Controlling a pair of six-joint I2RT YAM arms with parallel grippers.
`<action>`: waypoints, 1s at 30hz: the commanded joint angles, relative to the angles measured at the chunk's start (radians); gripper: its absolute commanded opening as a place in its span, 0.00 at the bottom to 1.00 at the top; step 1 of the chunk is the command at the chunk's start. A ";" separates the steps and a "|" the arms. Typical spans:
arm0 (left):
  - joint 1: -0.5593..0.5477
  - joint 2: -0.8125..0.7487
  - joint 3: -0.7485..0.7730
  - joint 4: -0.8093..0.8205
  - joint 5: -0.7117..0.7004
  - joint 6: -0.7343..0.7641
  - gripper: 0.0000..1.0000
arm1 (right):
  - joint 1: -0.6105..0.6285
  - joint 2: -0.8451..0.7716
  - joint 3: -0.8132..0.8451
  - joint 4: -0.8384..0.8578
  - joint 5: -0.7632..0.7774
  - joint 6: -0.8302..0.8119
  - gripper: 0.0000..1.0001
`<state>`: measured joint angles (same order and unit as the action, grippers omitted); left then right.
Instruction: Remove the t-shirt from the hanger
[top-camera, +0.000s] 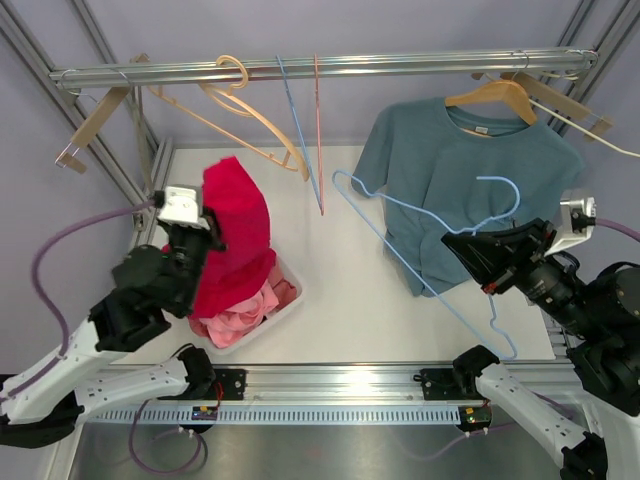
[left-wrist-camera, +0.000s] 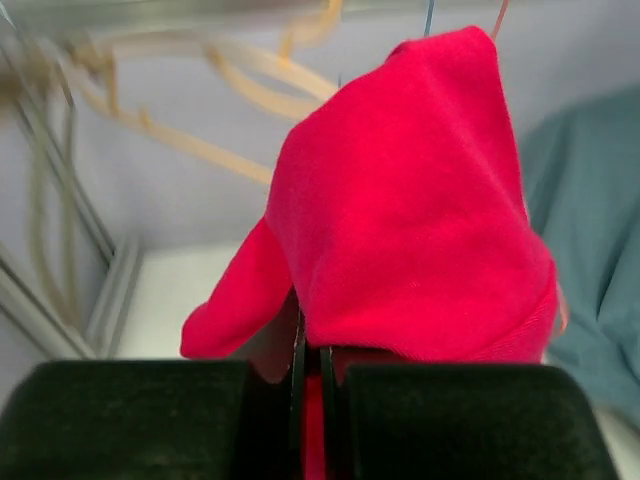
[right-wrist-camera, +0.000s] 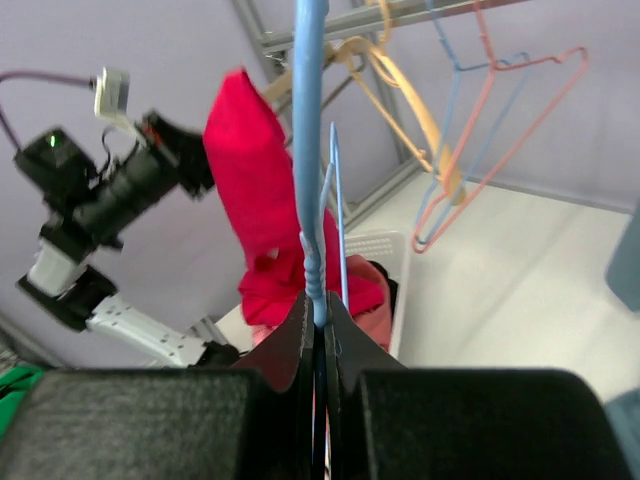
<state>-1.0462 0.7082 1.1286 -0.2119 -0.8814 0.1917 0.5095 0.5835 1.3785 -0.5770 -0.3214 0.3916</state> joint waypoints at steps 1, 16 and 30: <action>0.003 -0.070 -0.136 -0.163 -0.152 -0.390 0.00 | 0.000 0.062 -0.003 -0.024 0.157 -0.052 0.00; 0.008 -0.164 -0.552 -0.644 -0.206 -1.340 0.00 | 0.000 0.413 0.134 0.003 0.380 -0.221 0.00; 0.035 -0.410 -0.528 -0.696 -0.091 -1.307 0.99 | 0.049 0.973 0.626 0.028 0.490 -0.327 0.00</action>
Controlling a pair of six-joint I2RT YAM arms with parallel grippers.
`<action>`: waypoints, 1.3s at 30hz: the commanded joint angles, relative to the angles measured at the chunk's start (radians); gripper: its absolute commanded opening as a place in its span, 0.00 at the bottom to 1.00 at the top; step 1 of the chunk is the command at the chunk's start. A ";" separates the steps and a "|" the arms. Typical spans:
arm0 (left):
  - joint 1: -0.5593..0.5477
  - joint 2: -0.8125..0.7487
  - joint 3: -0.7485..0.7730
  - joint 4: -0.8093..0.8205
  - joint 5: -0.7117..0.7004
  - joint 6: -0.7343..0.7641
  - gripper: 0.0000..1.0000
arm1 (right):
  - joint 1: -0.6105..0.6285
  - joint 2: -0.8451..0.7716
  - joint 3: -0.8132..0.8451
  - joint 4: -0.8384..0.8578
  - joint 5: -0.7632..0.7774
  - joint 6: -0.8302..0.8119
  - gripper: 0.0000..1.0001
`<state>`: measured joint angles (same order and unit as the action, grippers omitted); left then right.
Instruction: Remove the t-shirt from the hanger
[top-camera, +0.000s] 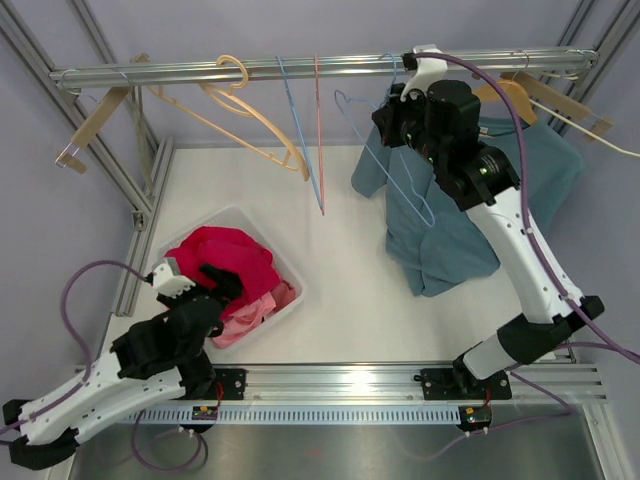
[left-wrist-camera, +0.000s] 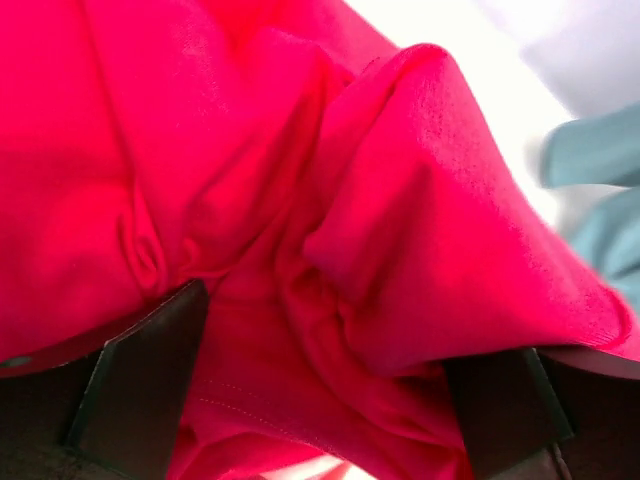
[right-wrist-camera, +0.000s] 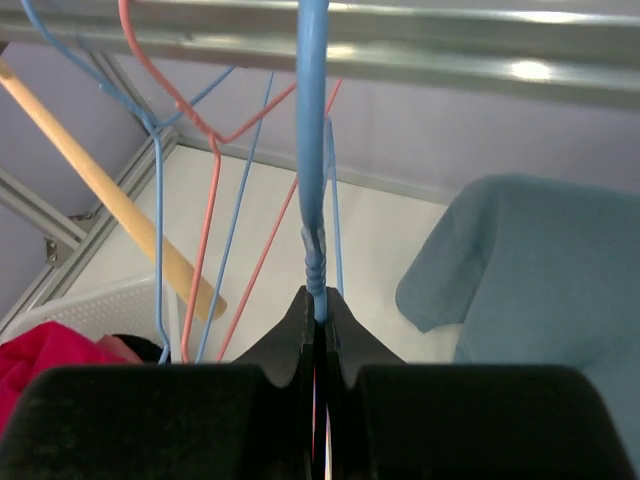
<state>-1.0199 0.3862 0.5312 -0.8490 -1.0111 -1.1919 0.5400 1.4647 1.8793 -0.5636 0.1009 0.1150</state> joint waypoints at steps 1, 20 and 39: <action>0.009 -0.114 0.070 -0.059 0.055 0.092 0.99 | 0.017 0.118 0.156 0.013 0.072 -0.052 0.00; 0.009 -0.188 0.377 -0.050 0.128 0.359 0.99 | 0.038 0.473 0.465 0.002 0.134 -0.043 0.00; 0.009 0.052 0.435 0.396 0.548 0.804 0.99 | 0.048 0.183 0.080 0.117 0.053 0.000 0.64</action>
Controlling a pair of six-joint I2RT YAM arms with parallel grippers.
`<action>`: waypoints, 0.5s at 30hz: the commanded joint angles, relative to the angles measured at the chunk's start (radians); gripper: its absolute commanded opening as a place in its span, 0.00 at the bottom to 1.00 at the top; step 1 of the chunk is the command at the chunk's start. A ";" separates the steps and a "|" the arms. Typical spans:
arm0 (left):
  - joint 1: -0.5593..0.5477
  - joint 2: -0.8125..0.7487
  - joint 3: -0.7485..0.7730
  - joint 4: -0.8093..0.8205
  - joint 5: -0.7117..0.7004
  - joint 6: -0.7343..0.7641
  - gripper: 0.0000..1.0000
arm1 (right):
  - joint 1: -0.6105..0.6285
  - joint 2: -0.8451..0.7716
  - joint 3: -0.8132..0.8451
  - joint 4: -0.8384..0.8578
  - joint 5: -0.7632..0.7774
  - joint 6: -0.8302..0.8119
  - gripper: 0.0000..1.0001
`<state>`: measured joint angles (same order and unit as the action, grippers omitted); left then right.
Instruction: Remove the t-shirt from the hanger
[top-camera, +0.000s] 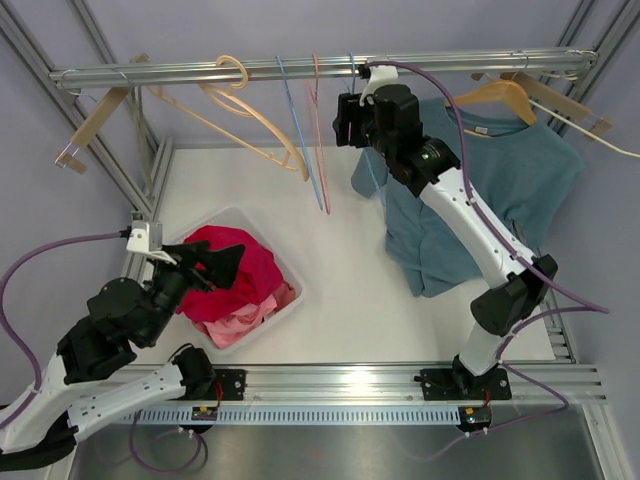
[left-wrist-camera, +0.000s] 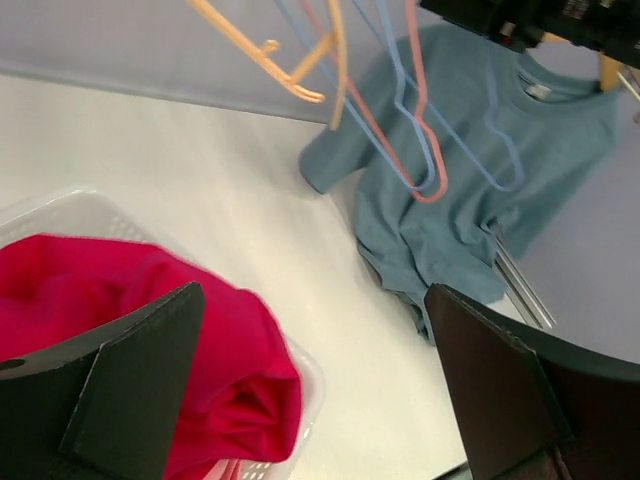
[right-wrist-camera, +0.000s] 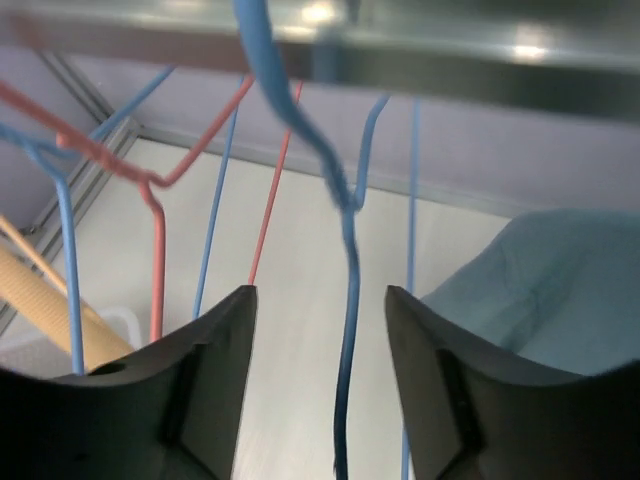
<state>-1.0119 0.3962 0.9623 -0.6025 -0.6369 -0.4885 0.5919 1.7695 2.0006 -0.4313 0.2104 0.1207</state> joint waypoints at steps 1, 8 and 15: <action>0.001 0.055 0.004 0.158 0.201 0.109 0.99 | -0.007 -0.146 -0.061 -0.017 -0.083 -0.010 0.68; 0.001 0.110 0.029 0.156 0.432 0.231 0.99 | -0.200 -0.462 -0.339 0.121 -0.399 -0.004 0.70; 0.001 0.033 -0.049 0.155 0.557 0.283 0.99 | -0.536 -0.544 -0.387 0.154 -0.650 -0.001 0.44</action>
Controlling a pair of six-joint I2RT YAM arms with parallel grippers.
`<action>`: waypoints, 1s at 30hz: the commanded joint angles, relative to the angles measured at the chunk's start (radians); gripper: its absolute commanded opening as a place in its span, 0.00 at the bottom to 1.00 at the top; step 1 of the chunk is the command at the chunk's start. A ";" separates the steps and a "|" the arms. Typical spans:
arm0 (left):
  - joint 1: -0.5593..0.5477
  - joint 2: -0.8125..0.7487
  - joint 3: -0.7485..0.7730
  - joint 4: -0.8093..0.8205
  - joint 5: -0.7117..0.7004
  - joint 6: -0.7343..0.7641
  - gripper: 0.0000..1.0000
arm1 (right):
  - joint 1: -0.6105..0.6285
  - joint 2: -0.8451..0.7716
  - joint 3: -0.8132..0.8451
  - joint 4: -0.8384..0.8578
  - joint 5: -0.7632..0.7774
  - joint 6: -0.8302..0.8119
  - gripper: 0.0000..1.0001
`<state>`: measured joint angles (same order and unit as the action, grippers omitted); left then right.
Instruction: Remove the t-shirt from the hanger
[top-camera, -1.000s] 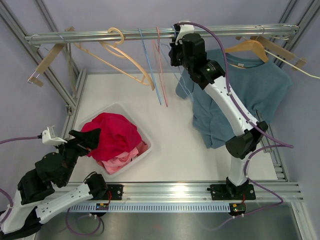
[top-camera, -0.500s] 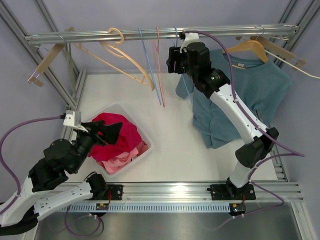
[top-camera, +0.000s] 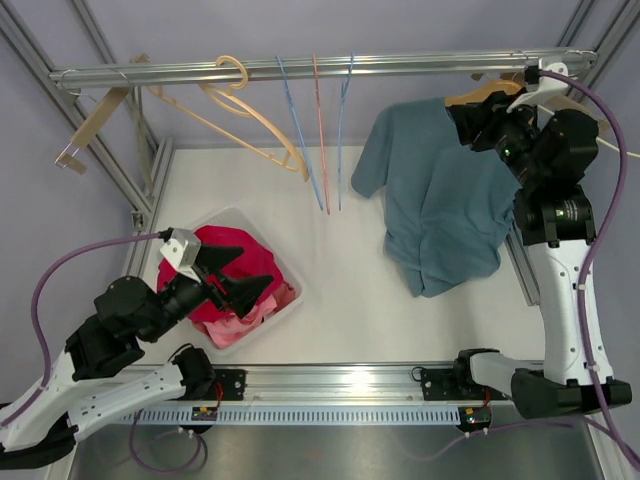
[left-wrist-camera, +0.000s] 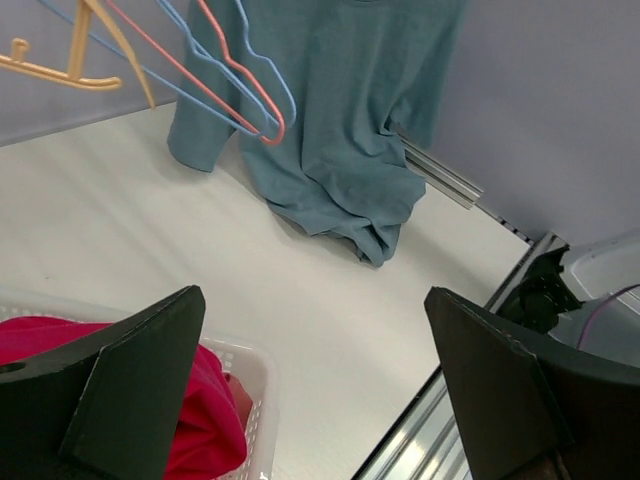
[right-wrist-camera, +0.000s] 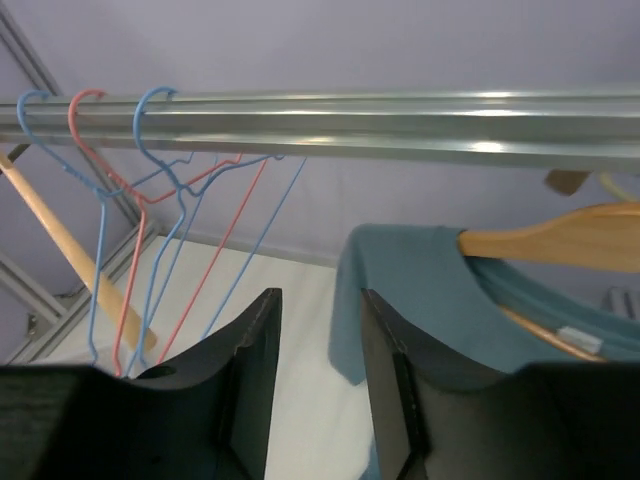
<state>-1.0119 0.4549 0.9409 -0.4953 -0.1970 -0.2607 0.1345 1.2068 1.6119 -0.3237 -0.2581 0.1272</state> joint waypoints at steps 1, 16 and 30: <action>0.001 -0.033 -0.036 0.055 0.128 0.051 0.99 | -0.116 0.023 0.000 0.060 -0.223 -0.011 0.42; 0.002 -0.068 -0.134 0.093 0.321 0.057 0.99 | -0.610 0.281 0.310 -0.161 -0.607 -0.010 0.66; -0.004 -0.082 -0.149 0.092 0.252 0.069 0.99 | -0.612 0.519 0.553 -0.400 -0.612 -0.120 0.79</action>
<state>-1.0122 0.3622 0.7956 -0.4469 0.0681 -0.2077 -0.4778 1.7145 2.1139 -0.6853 -0.8402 0.0280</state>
